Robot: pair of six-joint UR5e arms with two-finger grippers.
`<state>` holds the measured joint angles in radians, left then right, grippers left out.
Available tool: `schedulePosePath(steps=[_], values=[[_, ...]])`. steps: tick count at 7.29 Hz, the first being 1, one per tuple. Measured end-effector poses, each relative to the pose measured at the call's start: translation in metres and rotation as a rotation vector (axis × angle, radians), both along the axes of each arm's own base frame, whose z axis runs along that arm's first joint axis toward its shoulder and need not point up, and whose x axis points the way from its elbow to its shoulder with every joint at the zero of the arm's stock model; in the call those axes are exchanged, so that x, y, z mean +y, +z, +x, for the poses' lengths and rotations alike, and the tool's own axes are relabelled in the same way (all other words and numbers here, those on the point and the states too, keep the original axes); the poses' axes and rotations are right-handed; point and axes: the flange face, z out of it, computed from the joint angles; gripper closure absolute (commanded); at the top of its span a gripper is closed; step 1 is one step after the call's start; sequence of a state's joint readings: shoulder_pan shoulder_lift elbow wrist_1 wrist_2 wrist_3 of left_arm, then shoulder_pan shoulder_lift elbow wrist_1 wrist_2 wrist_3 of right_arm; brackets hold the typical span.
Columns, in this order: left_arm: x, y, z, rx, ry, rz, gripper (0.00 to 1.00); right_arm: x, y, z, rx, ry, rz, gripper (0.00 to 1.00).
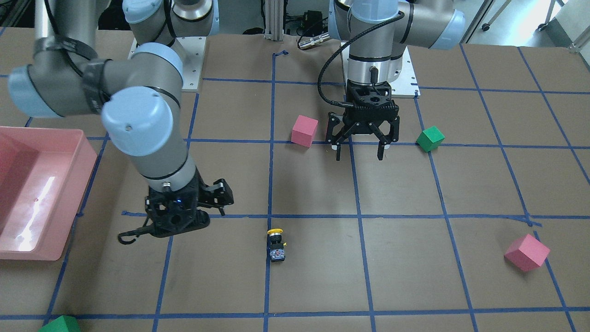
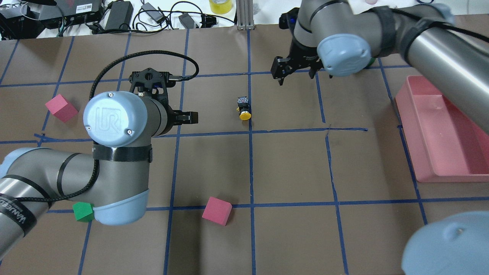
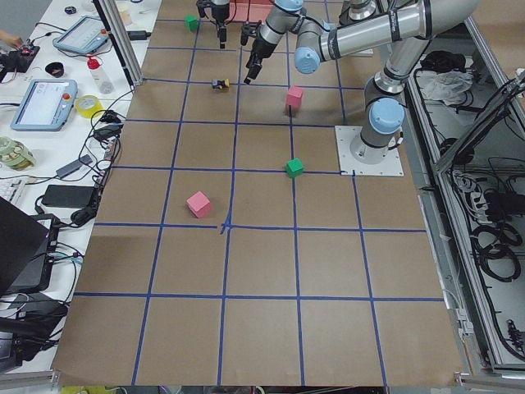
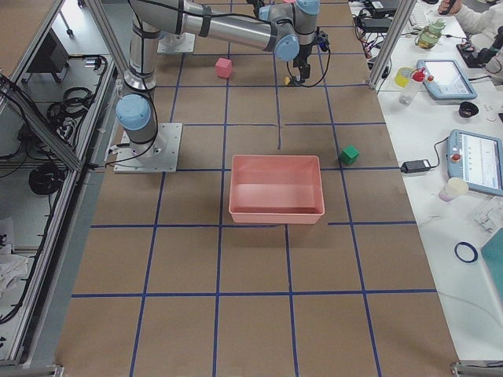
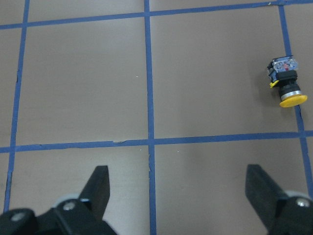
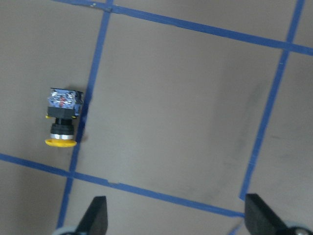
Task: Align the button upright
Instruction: 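Set the button down with the right gripper while the left gripper reaches toward it, then lower the left gripper onto the lying button and grasp it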
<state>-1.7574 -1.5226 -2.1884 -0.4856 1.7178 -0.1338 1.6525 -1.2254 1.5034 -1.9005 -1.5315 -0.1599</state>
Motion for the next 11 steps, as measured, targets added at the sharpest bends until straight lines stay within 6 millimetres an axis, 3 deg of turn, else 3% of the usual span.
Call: schedulePosePath(steps=[2,3,4,6,9,11], values=[[0.002,-0.024,-0.026,0.046,0.028,-0.043,0.0,0.023,0.053,-0.098,0.065,0.018,0.059,0.0],[-0.001,-0.037,-0.038,0.067,0.028,-0.065,0.0,0.031,0.067,-0.129,0.072,0.004,0.074,0.0],[-0.005,-0.052,-0.049,0.082,0.017,-0.086,0.0,0.035,0.073,-0.146,0.085,-0.01,0.083,0.0],[-0.013,-0.086,-0.072,0.099,-0.018,-0.117,0.02,0.036,0.08,-0.152,0.104,-0.021,0.069,0.0],[-0.025,-0.126,-0.124,0.054,-0.036,-0.132,0.06,0.032,0.084,-0.15,0.089,-0.028,0.033,0.0],[-0.04,-0.152,-0.149,0.045,-0.036,-0.163,0.06,0.042,0.096,-0.133,0.042,-0.137,0.015,0.0]])
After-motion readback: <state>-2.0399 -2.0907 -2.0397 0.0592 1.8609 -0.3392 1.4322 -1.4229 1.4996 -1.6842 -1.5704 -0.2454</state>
